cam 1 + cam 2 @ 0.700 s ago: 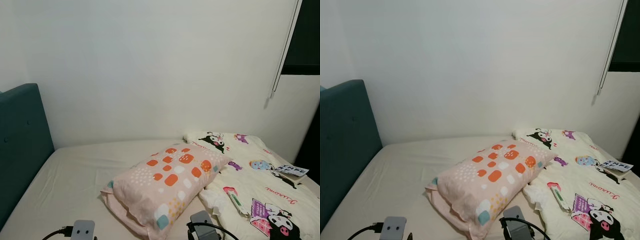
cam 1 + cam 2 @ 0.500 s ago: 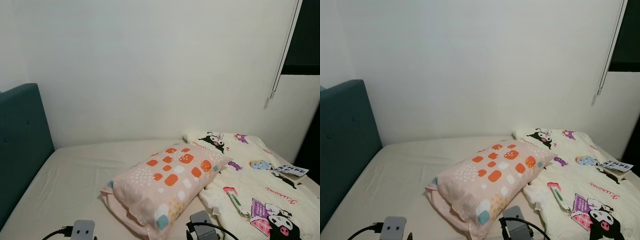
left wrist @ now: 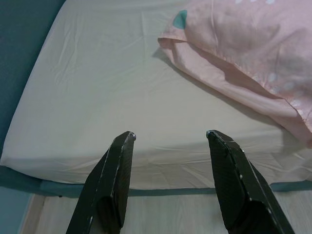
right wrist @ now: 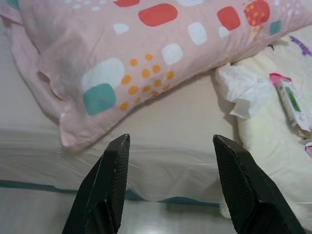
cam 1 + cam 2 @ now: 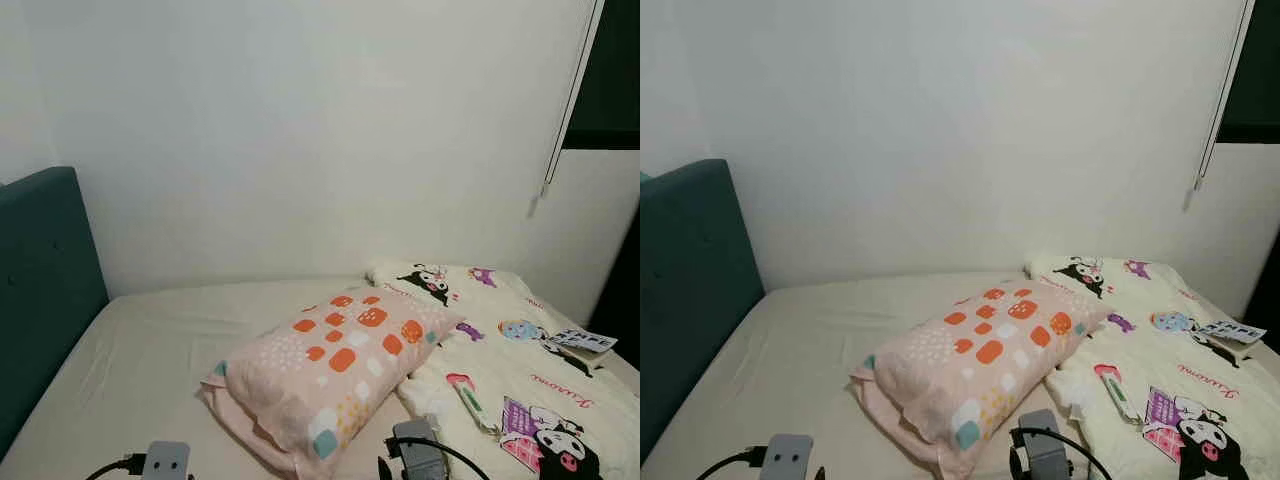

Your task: Clean up the room

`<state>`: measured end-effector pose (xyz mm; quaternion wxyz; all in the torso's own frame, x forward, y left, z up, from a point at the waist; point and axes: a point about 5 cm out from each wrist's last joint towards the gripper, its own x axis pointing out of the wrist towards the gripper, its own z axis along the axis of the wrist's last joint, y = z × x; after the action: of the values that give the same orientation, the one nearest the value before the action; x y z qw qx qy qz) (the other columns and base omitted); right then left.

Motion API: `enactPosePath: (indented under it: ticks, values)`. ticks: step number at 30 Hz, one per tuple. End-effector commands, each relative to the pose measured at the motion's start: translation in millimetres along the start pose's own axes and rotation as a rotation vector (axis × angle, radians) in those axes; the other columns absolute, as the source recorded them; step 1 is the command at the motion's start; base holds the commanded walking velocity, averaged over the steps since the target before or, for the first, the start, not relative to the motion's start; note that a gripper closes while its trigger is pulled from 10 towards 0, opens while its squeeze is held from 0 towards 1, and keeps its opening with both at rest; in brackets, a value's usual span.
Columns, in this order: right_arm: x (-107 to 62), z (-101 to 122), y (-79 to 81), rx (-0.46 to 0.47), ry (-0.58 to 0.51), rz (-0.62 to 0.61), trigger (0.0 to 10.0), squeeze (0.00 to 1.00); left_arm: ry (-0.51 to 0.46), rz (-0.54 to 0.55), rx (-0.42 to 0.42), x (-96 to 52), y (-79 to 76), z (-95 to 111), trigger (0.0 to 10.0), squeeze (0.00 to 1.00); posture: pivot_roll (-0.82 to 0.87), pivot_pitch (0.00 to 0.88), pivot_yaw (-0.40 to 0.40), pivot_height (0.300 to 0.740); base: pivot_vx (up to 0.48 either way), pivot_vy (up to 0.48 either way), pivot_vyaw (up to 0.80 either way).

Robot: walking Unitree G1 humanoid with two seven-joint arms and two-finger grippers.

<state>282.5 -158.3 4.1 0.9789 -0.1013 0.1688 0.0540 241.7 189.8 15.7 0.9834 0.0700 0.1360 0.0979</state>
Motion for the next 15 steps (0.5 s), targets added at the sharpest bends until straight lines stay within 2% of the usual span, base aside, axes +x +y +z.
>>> enactPosePath:
  ticks: [1,15]
  values:
    - [0.2,-1.0,0.6,-0.02,0.006,0.003,10.0,0.0,0.01,-0.002,-0.006,-0.6,-1.1,-2.8,10.0,0.0,-0.02,0.0,-0.06,0.74,0.0,0.0,0.0]
    - [0.4,-0.5,1.7,-0.065,0.0,-0.01,10.0,0.0,0.017,-0.01,-0.017,-1.5,-1.5,-4.2,10.0,0.0,-0.02,0.0,-0.062,0.74,0.0,0.0,0.0]
